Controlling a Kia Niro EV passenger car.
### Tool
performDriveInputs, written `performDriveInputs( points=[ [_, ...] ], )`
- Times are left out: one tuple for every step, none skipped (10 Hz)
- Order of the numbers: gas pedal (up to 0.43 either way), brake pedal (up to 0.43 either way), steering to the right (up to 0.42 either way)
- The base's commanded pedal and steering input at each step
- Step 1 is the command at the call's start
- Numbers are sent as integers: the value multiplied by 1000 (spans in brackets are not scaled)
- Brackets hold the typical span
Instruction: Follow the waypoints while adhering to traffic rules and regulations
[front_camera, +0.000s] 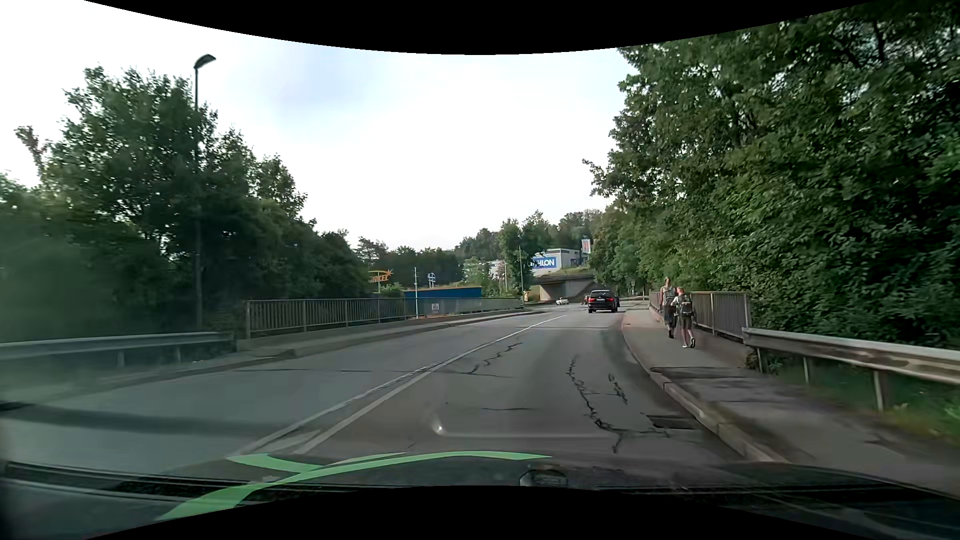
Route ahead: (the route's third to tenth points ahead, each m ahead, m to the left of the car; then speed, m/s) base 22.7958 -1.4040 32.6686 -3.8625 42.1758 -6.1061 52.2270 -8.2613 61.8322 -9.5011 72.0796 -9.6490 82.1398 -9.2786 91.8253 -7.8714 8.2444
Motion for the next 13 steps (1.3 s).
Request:
performDriveInputs(
  points=[
    [197,0,48],
    [197,0,50],
    [197,0,52],
    [197,0,54],
    [197,0,55],
    [197,0,55],
    [197,0,55],
    [197,0,55],
    [197,0,55],
    [197,0,55],
    [197,0,55],
    [197,0,55],
    [197,0,55]
  ],
)
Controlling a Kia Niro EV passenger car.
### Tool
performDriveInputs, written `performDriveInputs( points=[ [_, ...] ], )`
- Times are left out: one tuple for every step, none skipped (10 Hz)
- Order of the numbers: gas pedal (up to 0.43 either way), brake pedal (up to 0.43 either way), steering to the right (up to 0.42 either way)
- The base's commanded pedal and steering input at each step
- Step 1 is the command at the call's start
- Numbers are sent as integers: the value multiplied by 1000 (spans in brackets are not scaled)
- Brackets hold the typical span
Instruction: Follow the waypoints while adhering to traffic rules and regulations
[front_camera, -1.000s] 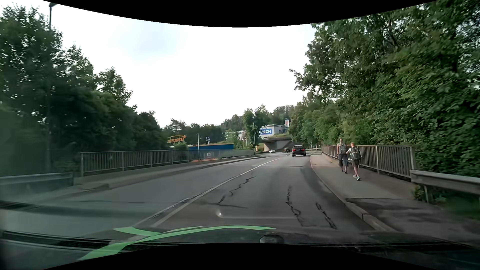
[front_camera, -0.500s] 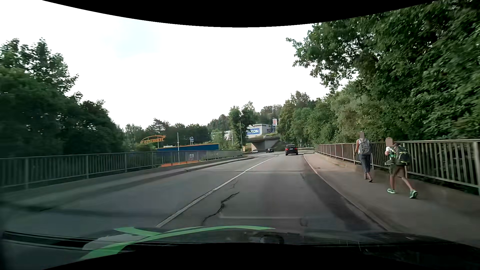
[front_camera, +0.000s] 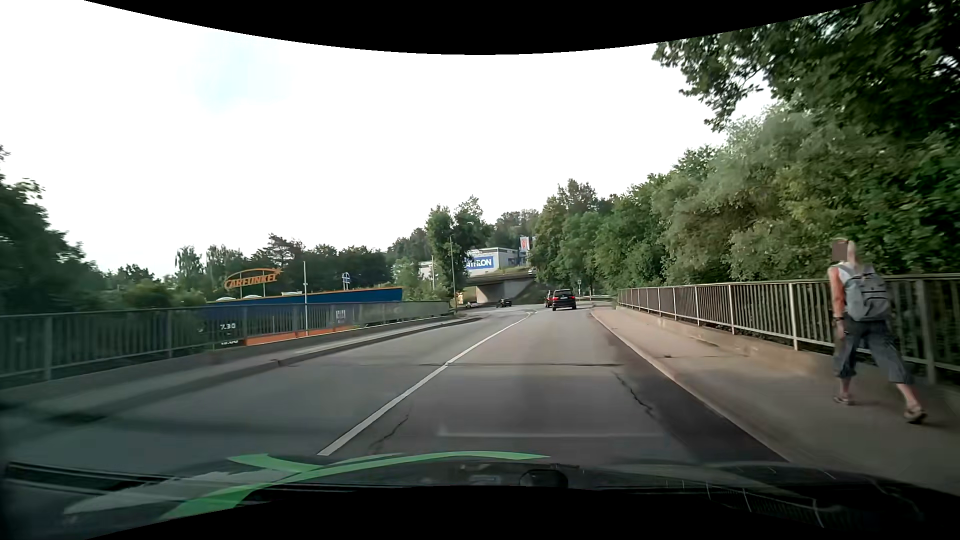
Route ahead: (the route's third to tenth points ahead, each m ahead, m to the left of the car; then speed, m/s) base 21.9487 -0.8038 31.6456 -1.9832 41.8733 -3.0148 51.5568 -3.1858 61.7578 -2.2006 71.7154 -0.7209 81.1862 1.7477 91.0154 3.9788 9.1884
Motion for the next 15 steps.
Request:
performDriveInputs(
  points=[
    [189,0,53],
    [189,0,50],
    [189,0,49],
    [189,0,48],
    [189,0,47],
    [189,0,41],
    [189,0,34],
    [189,0,32],
    [189,0,30],
    [189,0,27],
    [177,0,27],
    [177,0,27],
    [177,0,27],
    [177,0,27],
    [177,0,27]
  ],
)
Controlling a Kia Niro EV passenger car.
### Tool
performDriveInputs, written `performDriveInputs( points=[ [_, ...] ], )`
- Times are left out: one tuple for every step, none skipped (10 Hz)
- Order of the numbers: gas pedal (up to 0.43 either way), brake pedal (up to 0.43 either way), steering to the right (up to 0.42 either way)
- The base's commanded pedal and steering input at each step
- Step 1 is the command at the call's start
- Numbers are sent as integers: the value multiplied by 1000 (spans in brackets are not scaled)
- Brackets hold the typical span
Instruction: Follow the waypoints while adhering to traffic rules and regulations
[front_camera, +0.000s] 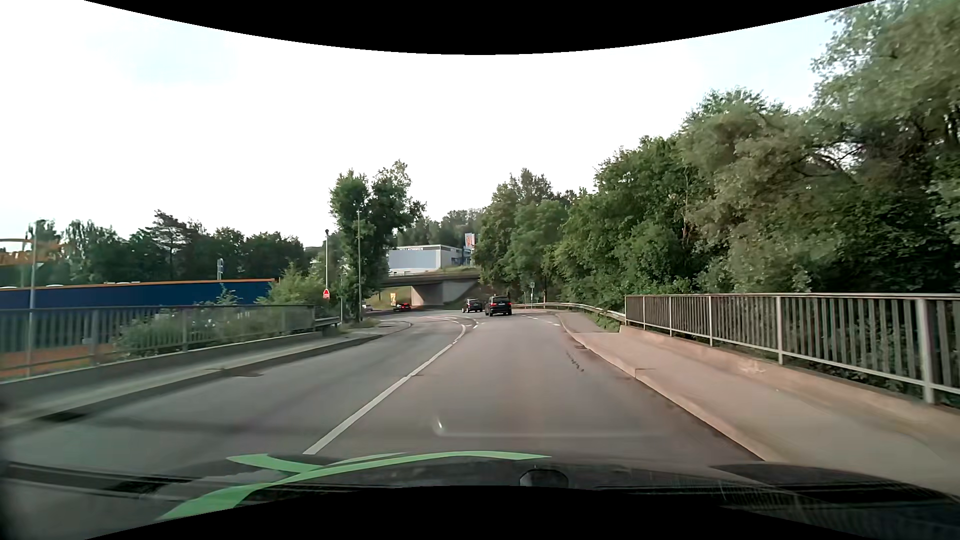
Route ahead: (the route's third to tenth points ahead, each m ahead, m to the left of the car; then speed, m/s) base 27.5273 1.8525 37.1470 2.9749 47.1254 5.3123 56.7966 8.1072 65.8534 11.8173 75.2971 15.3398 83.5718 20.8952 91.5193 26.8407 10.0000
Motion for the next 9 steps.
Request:
performDriveInputs(
  points=[
    [177,0,26],
    [169,0,23],
    [169,0,20],
    [157,0,17],
    [150,0,15],
    [138,0,12],
    [138,0,10],
    [138,0,9],
    [110,0,7]
  ],
)
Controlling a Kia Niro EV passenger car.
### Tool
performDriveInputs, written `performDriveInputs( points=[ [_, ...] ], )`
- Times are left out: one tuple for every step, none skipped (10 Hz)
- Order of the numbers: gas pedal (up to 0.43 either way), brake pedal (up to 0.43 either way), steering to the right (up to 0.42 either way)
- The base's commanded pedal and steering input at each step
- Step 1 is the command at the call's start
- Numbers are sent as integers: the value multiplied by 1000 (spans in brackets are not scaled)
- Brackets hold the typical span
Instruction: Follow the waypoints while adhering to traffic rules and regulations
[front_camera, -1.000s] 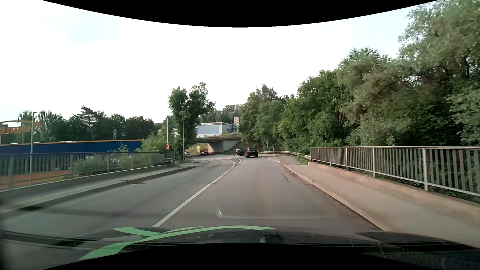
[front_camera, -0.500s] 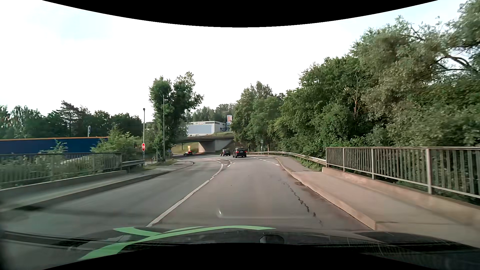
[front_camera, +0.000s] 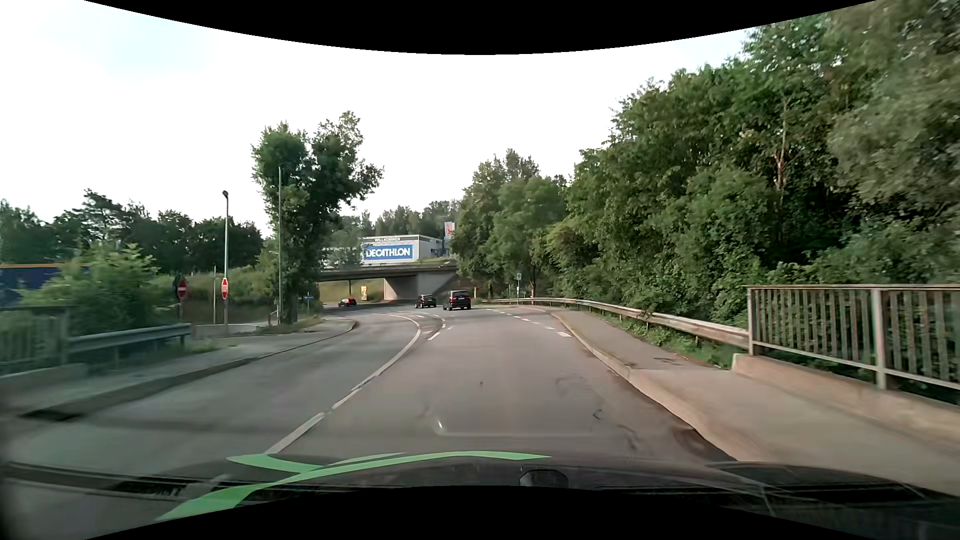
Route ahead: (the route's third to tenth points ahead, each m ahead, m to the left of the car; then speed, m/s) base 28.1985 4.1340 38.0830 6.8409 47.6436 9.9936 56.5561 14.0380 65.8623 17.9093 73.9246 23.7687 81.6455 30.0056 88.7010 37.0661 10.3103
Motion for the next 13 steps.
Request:
performDriveInputs(
  points=[
    [110,0,6],
    [110,0,5],
    [110,0,2],
    [110,0,1],
    [110,0,0],
    [110,0,-3],
    [110,0,-7],
    [110,0,-9],
    [110,0,-11],
    [110,0,-13],
    [110,0,-13],
    [110,0,-14],
    [110,0,-17]
  ],
)
